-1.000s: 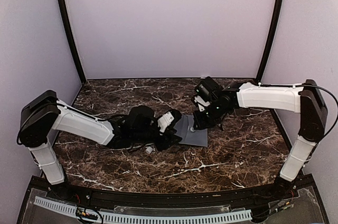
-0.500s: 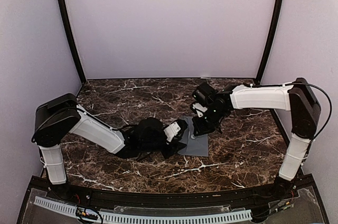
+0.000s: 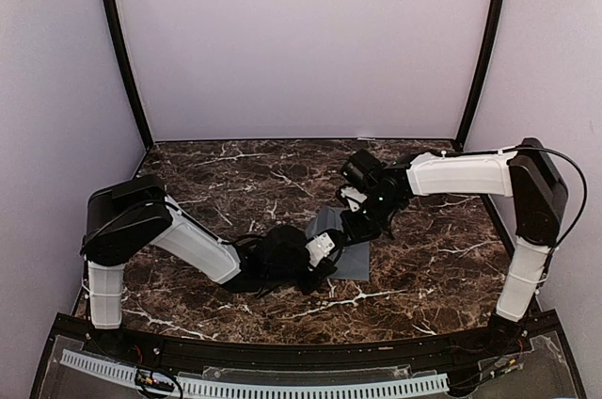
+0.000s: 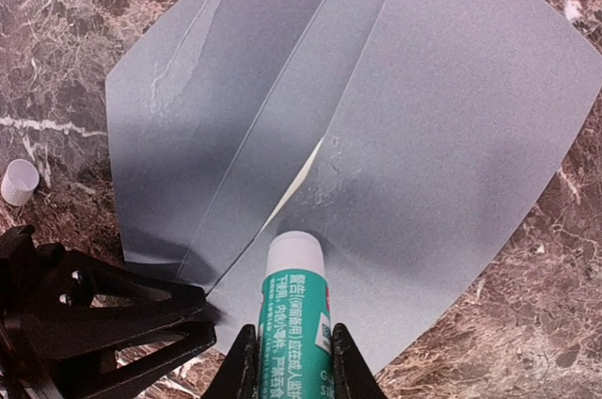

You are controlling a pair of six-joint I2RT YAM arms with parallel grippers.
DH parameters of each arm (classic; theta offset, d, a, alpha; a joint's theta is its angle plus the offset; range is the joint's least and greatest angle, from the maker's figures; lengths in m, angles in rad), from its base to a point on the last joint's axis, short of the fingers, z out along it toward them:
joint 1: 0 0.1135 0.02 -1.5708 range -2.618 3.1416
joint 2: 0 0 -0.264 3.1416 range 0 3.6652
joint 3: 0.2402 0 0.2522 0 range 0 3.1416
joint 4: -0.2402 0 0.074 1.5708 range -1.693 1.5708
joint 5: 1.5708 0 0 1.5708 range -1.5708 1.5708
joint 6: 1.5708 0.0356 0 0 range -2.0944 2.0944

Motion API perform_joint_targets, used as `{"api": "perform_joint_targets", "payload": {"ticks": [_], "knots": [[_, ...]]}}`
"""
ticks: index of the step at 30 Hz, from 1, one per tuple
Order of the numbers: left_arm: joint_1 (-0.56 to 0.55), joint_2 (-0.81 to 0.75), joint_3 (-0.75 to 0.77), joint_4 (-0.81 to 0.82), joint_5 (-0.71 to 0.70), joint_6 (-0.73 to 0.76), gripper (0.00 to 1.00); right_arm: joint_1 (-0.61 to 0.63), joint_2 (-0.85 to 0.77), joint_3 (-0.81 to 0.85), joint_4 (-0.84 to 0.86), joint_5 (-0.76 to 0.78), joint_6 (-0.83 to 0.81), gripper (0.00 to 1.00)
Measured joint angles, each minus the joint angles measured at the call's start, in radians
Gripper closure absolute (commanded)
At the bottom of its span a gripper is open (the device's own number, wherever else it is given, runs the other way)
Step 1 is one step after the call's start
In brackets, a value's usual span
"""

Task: Place the letter into the envelope and seal it

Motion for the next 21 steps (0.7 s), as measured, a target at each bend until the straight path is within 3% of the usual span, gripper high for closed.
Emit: {"api": "perform_joint_targets", "payload": {"ticks": [10,21], "knots": [[-0.001,0.022,0.0,0.031,-0.033,-0.007,0.88,-0.012,0.022,0.008,0.01,0.006,0.0,1.0],[0.0,0.055,0.003,0.097,-0.062,-0.007,0.9,-0.041,0.102,0.123,-0.003,0.056,-0.001,1.0]]}}
